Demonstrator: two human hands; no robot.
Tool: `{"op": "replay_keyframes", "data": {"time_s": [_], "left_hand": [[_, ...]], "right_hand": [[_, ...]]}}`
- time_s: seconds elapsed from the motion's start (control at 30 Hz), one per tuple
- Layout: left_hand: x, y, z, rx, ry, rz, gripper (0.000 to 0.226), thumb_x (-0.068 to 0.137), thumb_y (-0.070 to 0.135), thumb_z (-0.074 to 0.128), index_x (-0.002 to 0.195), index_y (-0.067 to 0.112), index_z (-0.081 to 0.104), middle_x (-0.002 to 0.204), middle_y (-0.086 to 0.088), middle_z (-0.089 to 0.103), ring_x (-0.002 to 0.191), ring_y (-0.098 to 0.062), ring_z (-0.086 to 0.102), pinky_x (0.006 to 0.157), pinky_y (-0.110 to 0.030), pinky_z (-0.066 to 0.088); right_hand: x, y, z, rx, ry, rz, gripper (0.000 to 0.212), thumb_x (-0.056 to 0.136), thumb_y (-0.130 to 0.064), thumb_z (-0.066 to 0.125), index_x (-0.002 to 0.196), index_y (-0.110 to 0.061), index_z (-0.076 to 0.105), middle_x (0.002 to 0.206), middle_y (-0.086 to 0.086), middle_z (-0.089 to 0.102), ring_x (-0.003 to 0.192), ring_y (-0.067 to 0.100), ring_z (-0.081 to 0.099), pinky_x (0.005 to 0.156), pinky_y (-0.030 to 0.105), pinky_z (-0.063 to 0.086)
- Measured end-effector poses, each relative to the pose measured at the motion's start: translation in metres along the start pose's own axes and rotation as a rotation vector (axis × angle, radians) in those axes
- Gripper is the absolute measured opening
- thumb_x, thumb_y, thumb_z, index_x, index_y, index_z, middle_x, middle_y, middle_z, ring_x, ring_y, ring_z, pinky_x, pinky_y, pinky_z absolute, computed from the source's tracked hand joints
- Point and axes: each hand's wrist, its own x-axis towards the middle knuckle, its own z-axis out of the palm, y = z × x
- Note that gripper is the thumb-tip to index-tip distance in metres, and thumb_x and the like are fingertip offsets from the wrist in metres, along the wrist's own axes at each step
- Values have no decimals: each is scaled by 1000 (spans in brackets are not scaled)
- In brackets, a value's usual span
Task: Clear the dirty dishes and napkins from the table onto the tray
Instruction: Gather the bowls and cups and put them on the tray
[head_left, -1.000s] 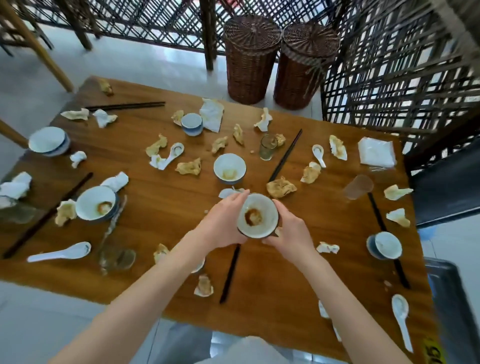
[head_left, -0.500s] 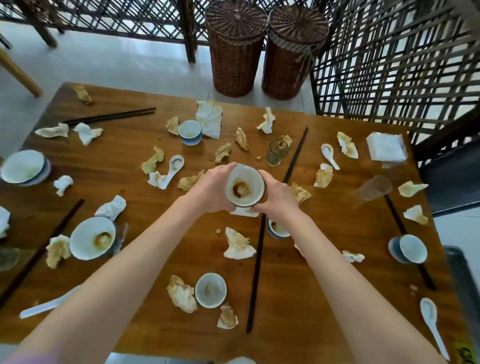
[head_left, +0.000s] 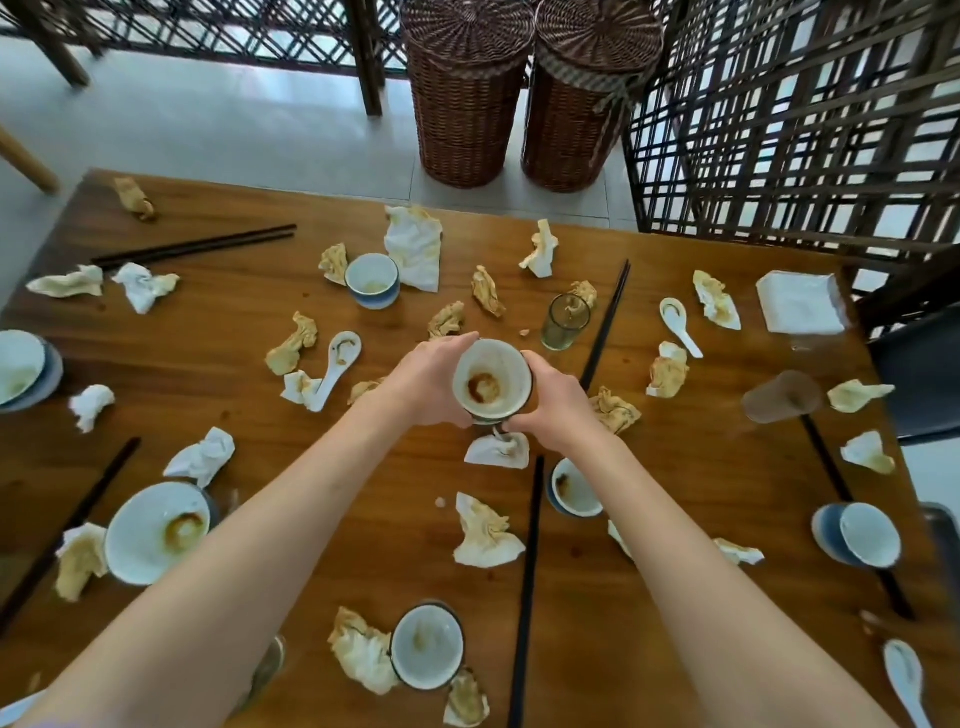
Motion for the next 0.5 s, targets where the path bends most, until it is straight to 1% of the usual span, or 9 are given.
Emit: {"op": "replay_keyframes", "data": {"time_s": [0.13, 0.23, 0.3, 0.33, 0.4, 0.43, 0.5], "left_hand": [[4, -4, 3, 10, -36, -10, 109, 58, 26, 88, 147, 22, 24, 142, -3, 42, 130, -23, 37, 104, -39, 38], [5, -7, 7, -11, -43, -20, 108, 60, 24, 87, 147, 23, 23, 143, -1, 41, 131, -22, 36, 104, -43, 38], [6, -9, 9, -27, -40, -25, 110, 59, 25, 87, 147, 25, 22, 143, -1, 41, 131, -22, 36, 104, -45, 38], [6, -10, 9, -35, -42, -25, 112, 58, 26, 88, 147, 25, 20, 144, -1, 40, 132, -22, 35, 105, -45, 37], [7, -14, 12, -70, -53, -36, 121, 55, 27, 89, 149, 26, 13, 148, -2, 34, 136, -22, 30, 108, -43, 33], [6, -16, 14, -100, -54, -62, 126, 52, 27, 90, 149, 27, 9, 150, -2, 30, 138, -22, 27, 110, -41, 31], [4, -20, 20, -156, -55, -140, 132, 49, 24, 92, 149, 30, 5, 153, -1, 25, 140, -22, 23, 109, -40, 28]], "right_hand": [[1, 1, 2, 3, -5, 17, 79, 63, -17, 84, 128, -29, 41, 115, -3, 62, 104, 20, 56, 81, 35, 50], [2, 2, 3, 9, -11, 23, 78, 63, -16, 84, 127, -28, 42, 115, -3, 61, 105, 19, 56, 79, 31, 47], [3, 3, 5, 15, -8, 25, 81, 62, -16, 84, 130, -28, 40, 118, -3, 61, 109, 20, 56, 79, 29, 45], [3, 4, 6, 19, -7, 33, 86, 62, -16, 84, 134, -28, 38, 122, -2, 59, 113, 21, 54, 82, 30, 44], [5, 8, 8, 25, -15, 70, 104, 62, -18, 85, 145, -24, 24, 137, 1, 50, 126, 24, 45, 94, 34, 42], [6, 10, 9, 22, -28, 92, 111, 61, -20, 86, 148, -23, 17, 142, 2, 45, 130, 25, 41, 99, 36, 39], [7, 14, 12, 12, -53, 128, 119, 61, -25, 87, 150, -25, 8, 146, 2, 40, 133, 26, 38, 102, 39, 37]]}}
